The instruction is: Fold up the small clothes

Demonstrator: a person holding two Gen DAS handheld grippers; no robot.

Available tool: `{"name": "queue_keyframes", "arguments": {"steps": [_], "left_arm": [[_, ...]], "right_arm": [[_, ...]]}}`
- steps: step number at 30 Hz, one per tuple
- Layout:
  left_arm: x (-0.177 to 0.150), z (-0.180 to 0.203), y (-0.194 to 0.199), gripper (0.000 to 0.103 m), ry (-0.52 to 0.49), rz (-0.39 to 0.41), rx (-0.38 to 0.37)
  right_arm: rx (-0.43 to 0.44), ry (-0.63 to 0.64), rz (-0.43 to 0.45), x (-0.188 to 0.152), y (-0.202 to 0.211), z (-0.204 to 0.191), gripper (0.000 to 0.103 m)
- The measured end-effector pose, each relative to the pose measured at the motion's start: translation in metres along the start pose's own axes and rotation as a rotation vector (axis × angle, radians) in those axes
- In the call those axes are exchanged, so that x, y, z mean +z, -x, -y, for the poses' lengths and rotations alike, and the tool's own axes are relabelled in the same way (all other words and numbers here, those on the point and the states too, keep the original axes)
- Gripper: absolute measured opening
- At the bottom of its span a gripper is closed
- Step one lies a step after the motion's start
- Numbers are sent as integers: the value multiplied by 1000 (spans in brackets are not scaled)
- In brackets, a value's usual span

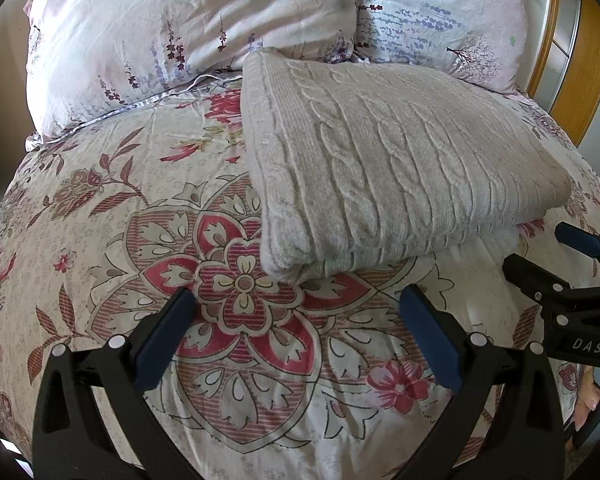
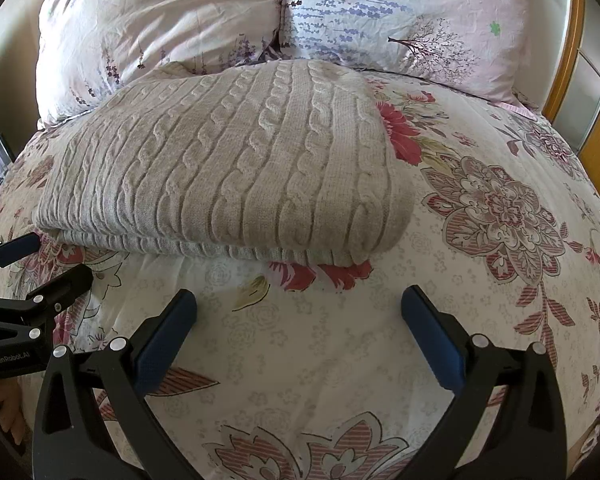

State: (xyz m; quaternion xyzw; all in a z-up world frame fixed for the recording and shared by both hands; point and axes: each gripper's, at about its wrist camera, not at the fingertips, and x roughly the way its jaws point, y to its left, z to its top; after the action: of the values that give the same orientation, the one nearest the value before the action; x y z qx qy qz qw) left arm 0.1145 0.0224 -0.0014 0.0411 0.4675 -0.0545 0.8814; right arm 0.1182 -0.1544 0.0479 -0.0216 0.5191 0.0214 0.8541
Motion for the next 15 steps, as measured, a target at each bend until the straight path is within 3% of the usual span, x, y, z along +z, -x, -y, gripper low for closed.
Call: {"name": "queue_keyframes", "arguments": {"steps": [15], "left_arm": [[0, -2, 0, 101, 0, 0, 0]], "right_arm": [[0, -1, 0, 0, 0, 0, 102]]}}
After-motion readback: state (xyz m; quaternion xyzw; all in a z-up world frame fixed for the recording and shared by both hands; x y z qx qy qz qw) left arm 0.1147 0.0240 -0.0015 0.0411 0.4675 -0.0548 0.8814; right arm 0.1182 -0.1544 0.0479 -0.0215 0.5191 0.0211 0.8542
